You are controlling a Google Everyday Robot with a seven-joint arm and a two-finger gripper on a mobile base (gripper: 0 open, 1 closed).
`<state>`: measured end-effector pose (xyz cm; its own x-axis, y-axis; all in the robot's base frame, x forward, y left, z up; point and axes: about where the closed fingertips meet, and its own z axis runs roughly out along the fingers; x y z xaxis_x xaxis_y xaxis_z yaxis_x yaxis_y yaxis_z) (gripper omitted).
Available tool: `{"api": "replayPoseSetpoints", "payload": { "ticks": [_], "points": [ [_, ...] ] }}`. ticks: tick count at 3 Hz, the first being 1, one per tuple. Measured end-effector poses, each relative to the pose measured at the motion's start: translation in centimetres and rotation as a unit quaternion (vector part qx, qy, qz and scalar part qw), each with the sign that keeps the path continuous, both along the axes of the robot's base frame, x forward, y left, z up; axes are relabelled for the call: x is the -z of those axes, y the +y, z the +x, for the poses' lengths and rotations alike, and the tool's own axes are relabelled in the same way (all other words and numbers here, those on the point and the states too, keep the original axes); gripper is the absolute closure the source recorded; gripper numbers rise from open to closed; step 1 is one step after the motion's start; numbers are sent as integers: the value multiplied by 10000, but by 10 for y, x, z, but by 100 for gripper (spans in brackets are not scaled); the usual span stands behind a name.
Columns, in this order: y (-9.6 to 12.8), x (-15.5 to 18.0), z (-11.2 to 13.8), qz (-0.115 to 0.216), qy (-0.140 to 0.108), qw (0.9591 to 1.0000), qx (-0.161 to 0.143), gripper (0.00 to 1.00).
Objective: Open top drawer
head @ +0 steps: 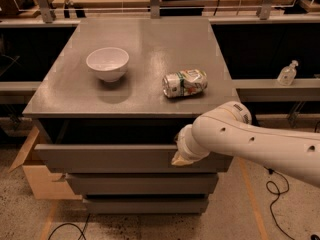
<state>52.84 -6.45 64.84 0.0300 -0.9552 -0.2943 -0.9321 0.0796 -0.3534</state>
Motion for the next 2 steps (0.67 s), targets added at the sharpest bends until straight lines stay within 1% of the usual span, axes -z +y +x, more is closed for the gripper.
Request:
{"api": "replayPoseSetpoints", "payload": {
  "ticks": [1, 2],
  "points": [
    [0, -8, 0, 0, 1, 10000, 1, 93],
    [0, -9, 0, 0, 2, 10000, 1, 100]
  ]
}}
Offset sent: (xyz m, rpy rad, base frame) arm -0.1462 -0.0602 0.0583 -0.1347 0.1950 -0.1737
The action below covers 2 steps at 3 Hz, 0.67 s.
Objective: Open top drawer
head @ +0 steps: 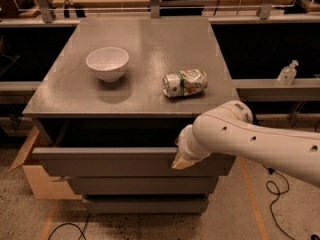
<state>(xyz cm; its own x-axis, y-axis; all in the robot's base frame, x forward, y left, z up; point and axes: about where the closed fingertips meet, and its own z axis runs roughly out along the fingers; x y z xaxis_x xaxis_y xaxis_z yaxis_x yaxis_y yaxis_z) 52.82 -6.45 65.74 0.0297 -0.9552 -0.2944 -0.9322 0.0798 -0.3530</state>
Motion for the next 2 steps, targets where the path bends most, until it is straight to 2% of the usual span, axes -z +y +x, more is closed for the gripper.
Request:
{"api": "replayPoseSetpoints", "payload": {
  "ticks": [1, 2],
  "points": [
    [-9, -5, -20, -58, 140, 9998, 132, 83],
    [-9, -4, -20, -58, 140, 9998, 132, 61]
  ]
}}
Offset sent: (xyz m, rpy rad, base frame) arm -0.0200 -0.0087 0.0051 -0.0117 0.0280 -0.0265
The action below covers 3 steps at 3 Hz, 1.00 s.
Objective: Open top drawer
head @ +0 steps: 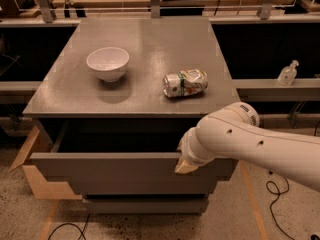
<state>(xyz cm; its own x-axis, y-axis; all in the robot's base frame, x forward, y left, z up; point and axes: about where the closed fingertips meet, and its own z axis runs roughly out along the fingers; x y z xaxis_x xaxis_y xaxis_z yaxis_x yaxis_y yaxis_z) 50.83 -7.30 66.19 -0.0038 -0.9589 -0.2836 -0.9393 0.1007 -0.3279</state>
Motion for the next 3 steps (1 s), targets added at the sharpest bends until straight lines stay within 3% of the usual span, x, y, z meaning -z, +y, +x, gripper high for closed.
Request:
{"api": "replayPoseSetpoints", "payload": {
  "ticks": [2, 3],
  "points": [
    [0, -2, -1, -13, -18, 10000, -8, 13],
    [0, -3, -1, -19, -27, 10000, -12, 0]
  ]
}}
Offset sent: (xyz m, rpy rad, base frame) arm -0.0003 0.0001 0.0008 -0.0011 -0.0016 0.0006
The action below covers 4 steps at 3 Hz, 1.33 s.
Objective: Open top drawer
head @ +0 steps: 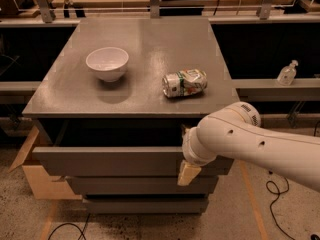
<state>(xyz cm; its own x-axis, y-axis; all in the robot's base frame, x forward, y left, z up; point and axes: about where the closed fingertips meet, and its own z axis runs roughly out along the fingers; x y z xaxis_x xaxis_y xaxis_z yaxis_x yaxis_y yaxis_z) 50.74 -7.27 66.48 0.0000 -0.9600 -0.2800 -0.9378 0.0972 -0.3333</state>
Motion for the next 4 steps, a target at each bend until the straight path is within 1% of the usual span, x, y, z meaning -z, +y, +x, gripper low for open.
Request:
{"api": "replayPoseSetpoints", "payload": {
  "ticks": [1, 2, 3, 4],
  "points": [
    [0, 0, 0, -1, -1, 10000, 0, 0],
    [-3, -7, -8, -218, -25, 9998, -12, 0],
    [-14, -6, -20, -386, 101, 9991, 105, 0],
    [-30, 10, -32, -380, 447, 9977, 352, 18]
  ]
}}
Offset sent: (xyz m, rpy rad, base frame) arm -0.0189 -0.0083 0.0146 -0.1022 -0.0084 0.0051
